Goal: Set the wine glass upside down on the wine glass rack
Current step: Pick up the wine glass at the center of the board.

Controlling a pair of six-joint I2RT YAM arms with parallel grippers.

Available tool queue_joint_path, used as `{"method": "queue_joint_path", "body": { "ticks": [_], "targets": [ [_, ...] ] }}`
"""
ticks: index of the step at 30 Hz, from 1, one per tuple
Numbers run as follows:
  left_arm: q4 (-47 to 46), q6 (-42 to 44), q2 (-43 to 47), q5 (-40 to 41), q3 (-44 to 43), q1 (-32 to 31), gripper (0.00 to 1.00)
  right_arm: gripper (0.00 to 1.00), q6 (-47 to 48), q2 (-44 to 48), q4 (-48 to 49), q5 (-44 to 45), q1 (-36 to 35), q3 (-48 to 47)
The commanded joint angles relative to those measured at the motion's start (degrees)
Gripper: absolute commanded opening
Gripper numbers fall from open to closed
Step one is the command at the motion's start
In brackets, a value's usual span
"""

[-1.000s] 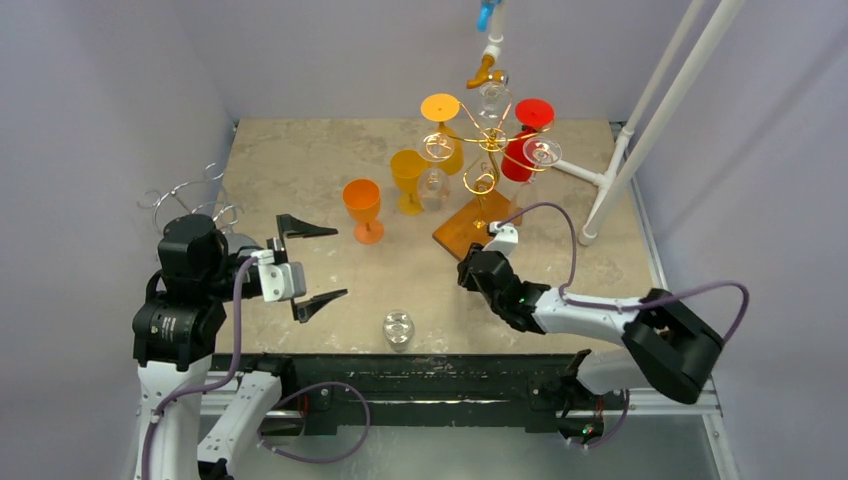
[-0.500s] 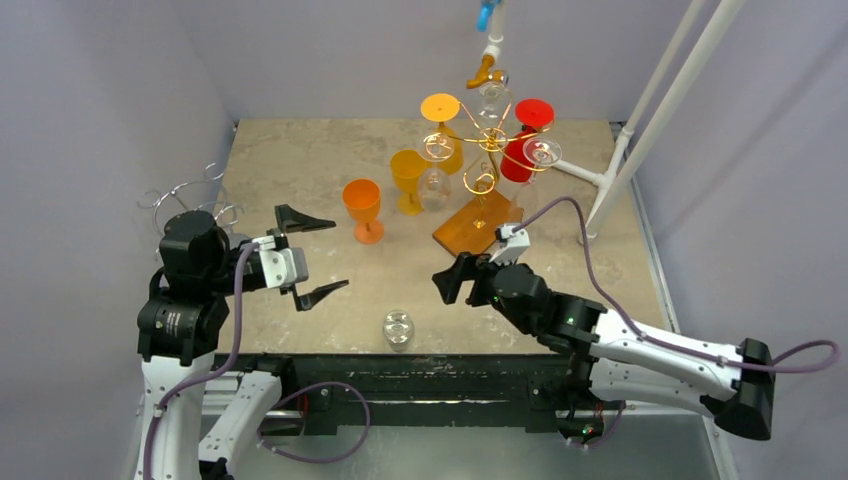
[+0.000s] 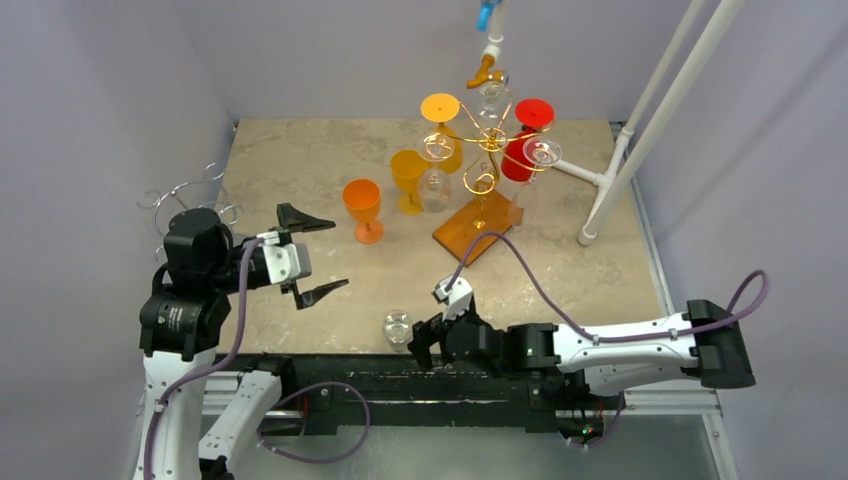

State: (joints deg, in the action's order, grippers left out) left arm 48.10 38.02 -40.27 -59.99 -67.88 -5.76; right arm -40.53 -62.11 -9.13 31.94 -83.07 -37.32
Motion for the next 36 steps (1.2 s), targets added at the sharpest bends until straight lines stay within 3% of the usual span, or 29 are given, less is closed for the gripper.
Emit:
{"method": "queue_joint_path", "body": {
  "ticks": [1,7,10,11,12,16,22,25,36],
  "targets": [
    [10.74,13.45,-1.22,1.09,1.2,0.13,1.0,0.99,2.27,-3.2,6.21,7.11,-4.77,1.19],
    [22.77,33.99,-1.53,2.97,5.68,0.12,0.98,0.99,1.92,-7.52,10.64,6.95,-6.84,2.32],
    [28.34,52.46,-0.15,2.52,11.84,0.13,0.95,0.97,-0.16,-6.8,13.13,6.89,-6.84,4.89],
    [28.12,56.59,1.06,2.51,14.28,0.13,0.94,0.97,-0.97,-6.07,14.17,6.83,-6.84,6.02],
    [26.75,68.22,5.45,2.53,20.9,0.13,0.94,0.95,-3.05,-4.47,15.4,6.32,-6.84,8.86],
    [21.32,75.61,9.79,-2.82,26.51,0.13,0.94,0.94,-5.17,-4.02,15.27,5.08,-6.84,10.43],
    [29.62,103.21,6.84,-6.51,32.41,0.13,0.94,0.93,-6.17,-6.08,17.66,4.71,-6.76,11.43],
    [30.08,112.82,4.6,-8.58,35.31,0.06,0.93,0.92,-5.43,-6.93,19.38,4.79,-6.69,11.35],
    [11.01,113.86,-5.55,-9.84,38.71,-6.94,0.91,0.88,0.62,-15.84,27.39,3.34,-4.13,7.41]
  ]
}}
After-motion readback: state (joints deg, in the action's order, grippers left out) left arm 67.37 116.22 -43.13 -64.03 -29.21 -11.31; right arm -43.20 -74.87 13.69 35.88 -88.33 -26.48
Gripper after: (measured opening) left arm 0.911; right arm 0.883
